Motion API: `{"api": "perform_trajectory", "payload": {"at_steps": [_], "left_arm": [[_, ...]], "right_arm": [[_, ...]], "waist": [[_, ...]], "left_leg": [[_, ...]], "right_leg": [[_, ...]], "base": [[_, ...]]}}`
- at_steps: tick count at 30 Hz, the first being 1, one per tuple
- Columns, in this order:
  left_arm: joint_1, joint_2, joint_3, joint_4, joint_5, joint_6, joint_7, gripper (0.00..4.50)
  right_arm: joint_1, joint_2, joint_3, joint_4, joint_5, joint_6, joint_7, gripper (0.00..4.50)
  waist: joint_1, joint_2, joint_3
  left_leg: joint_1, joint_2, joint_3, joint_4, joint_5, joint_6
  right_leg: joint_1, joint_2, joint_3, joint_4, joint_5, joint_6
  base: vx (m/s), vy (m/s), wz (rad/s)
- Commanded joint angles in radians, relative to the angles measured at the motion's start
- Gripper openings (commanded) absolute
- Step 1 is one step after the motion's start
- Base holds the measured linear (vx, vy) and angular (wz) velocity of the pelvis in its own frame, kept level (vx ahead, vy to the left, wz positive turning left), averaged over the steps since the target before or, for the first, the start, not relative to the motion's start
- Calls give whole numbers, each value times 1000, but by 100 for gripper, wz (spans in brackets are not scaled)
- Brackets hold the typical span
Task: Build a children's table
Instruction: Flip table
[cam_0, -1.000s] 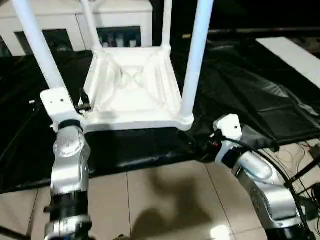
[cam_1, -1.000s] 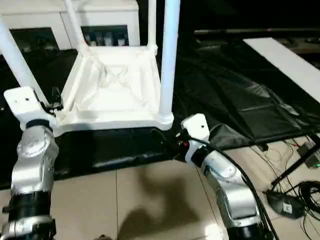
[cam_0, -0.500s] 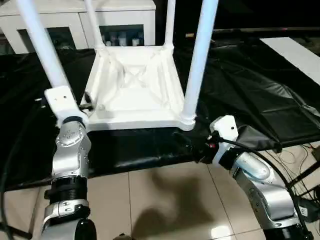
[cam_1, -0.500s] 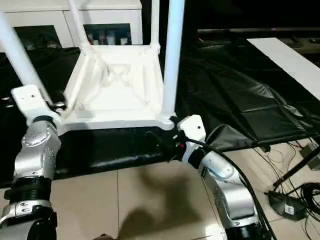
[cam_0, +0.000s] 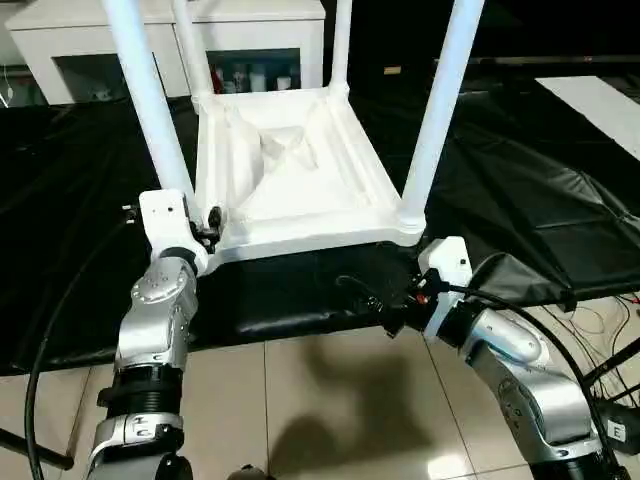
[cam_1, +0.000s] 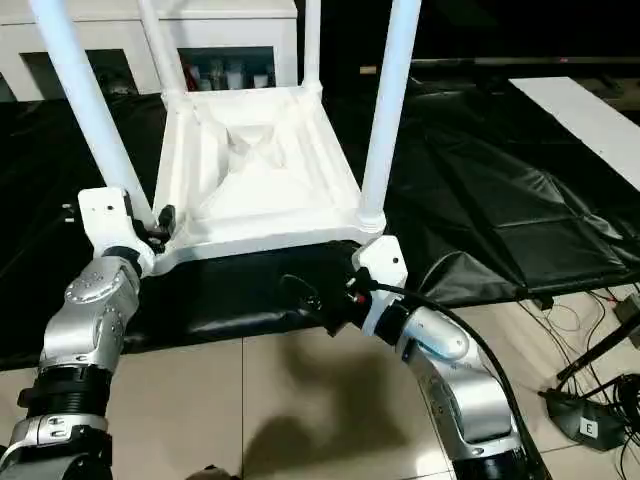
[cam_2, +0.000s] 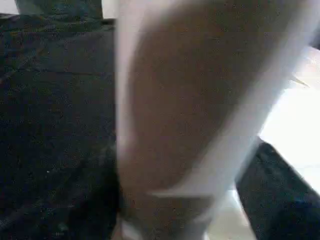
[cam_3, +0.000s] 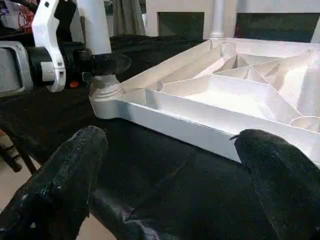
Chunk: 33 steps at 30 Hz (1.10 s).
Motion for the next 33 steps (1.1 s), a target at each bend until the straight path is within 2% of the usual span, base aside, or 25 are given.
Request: {"api": "perform_trajectory", "payload": {"at_steps": [1,2,5,8,13,17,18,19,20,21,22,24,25,26,27,28,29,30,31,33], "left_arm": [[-9,-7,-13,30,-10,3,-17,278],[-9,-7,-12,31,-10,3,-18,278],[-14,-8,-1,36,-16,-2,0,262],[-11,-14,13,21,-19,-10,37,231],[10,-47,48,-8,-52,-19,91,220],[14,-88,90,-11,-110,-35,94,219],[17,-111,104,-8,-146,-41,78,219],[19,-135,121,-6,-187,-38,63,219],[19,-154,132,-3,-219,-35,48,219],[19,-167,140,0,-244,-37,35,219],[16,-177,147,0,-263,-31,27,219],[11,-187,144,-1,-282,-22,18,219],[11,-187,144,-1,-282,-22,18,219],[4,-202,150,1,-300,-6,22,219],[-2,-213,156,2,-312,4,27,219],[-2,-213,156,2,-312,4,27,219],[-1,-219,140,6,-294,6,16,219],[0,-225,134,5,-287,5,17,219],[0,-225,134,5,-287,5,17,219],[4,-237,132,-1,-284,8,23,217]], "right_arm": [[0,2,-7,4,19,-3,6,450],[0,2,-7,4,20,-3,7,450],[-3,3,-8,13,21,-5,10,450],[-3,8,-8,22,18,-9,9,450],[-3,44,-26,49,13,-26,-36,450],[-5,71,-44,70,18,-11,-79,450],[-11,88,-59,90,25,4,-111,450],[-24,112,-81,120,29,14,-157,450],[-40,141,-106,148,46,21,-196,450],[-56,169,-130,172,66,32,-231,450],[-71,190,-149,192,74,45,-268,450],[-100,231,-187,226,114,54,-308,450],[-100,231,-187,226,114,54,-308,450],[-135,268,-230,268,164,57,-340,450],[-163,294,-262,299,205,61,-361,450],[-163,294,-262,299,205,61,-361,450],[-202,315,-287,337,231,55,-376,450],[-221,323,-293,352,249,51,-363,450],[-221,323,-293,352,249,51,-363,450],[-246,340,-300,369,266,43,-339,450]], "waist": [[-4,6,-63],[-4,7,-65],[-4,8,-66],[-4,7,-64],[-7,4,-62],[-6,4,-65],[-6,3,-65],[-7,11,-66],[-10,5,-65],[-7,15,-66],[-11,6,-66],[-4,19,-68],[-3,20,-67],[-3,24,-69],[-5,20,-69],[-4,22,-69],[-3,18,-67],[-2,20,-69],[-1,21,-68],[-1,15,-69]], "left_leg": [[18,30,-4,-76,-126,27],[17,31,-6,-75,-101,34],[18,33,-5,-74,-96,40],[17,33,-5,-76,-117,40],[17,35,-3,-79,-142,35],[16,33,-2,-75,-107,37],[15,32,-3,-75,-101,39],[16,32,-2,-74,-94,40],[14,29,-1,-75,-93,41],[17,29,-1,-73,-93,41],[14,26,2,-72,-85,50],[17,26,8,-68,-65,72],[18,26,11,-67,-63,78],[17,29,10,-68,-59,83],[16,29,9,-71,-72,84],[18,30,9,-72,-84,80],[20,32,12,-73,-92,81],[19,32,12,-74,-86,82],[20,34,13,-74,-84,81],[19,34,15,-74,-70,85]], "right_leg": [[39,-61,35,-61,72,-201],[42,-61,32,-57,111,-207],[42,-61,31,-56,133,-216],[43,-62,30,-58,101,-220],[41,-64,32,-63,38,-220],[43,-63,32,-60,77,-221],[44,-62,32,-59,82,-219],[42,-62,32,-59,90,-222],[43,-62,31,-59,86,-228],[41,-62,31,-58,80,-229],[44,-63,32,-58,75,-239],[37,-65,32,-60,53,-244],[34,-64,32,-62,52,-244],[36,-65,30,-59,56,-243],[36,-65,28,-59,40,-243],[34,-64,28,-61,26,-239],[31,-63,28,-64,20,-230],[35,-65,26,-61,28,-226],[32,-65,26,-62,28,-221],[34,-64,24,-61,49,-210]], "base": [[0,0,0],[0,0,0],[0,0,0],[0,0,0],[0,0,0],[0,0,0],[0,0,0],[0,0,0],[0,0,0],[0,0,0],[0,0,0],[0,0,0],[0,0,0],[0,0,0],[0,0,0],[0,0,0],[0,0,0],[0,0,0],[0,0,0],[0,0,0]]}}
